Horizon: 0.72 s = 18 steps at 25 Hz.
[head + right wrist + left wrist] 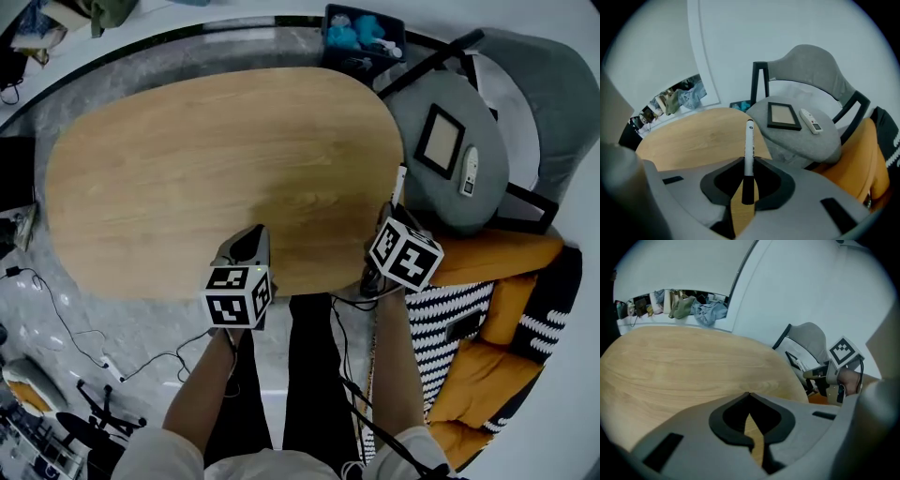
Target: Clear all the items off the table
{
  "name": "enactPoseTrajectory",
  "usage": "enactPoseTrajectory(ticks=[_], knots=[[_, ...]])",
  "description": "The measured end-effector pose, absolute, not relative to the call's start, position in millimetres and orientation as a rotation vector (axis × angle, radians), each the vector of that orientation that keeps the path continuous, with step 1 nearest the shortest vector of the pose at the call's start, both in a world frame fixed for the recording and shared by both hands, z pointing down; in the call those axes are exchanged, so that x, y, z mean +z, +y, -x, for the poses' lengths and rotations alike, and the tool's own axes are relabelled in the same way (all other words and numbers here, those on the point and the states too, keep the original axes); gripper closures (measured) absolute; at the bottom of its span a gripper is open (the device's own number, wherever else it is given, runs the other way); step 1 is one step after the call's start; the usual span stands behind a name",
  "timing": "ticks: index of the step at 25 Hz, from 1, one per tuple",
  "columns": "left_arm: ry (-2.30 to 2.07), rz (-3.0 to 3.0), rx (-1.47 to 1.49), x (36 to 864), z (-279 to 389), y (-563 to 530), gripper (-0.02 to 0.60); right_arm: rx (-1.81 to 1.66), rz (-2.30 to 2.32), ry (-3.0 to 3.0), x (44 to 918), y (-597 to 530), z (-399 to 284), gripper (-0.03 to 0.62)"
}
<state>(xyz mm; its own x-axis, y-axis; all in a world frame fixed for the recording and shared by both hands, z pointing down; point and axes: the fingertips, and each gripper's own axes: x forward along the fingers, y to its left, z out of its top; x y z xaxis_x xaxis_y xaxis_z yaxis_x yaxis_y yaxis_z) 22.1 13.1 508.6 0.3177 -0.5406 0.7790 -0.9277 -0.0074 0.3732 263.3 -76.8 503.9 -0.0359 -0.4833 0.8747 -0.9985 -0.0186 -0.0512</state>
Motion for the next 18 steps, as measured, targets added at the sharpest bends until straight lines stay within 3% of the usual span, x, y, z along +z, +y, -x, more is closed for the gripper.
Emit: enactPoseTrajectory(ticks=[10, 18], knots=[[-1.246, -1.793, 0.601, 494.8, -109.3, -15.8, 0.580, 1.058, -1.677, -1.564, 487.5, -64.3, -342.6, 0.513], [-1.188, -1.858, 0.640, 485.5, -141.2, -27.8, 0.580, 1.082, -1.741, -1.558, 475.6, -71.8, -369.0, 0.513]])
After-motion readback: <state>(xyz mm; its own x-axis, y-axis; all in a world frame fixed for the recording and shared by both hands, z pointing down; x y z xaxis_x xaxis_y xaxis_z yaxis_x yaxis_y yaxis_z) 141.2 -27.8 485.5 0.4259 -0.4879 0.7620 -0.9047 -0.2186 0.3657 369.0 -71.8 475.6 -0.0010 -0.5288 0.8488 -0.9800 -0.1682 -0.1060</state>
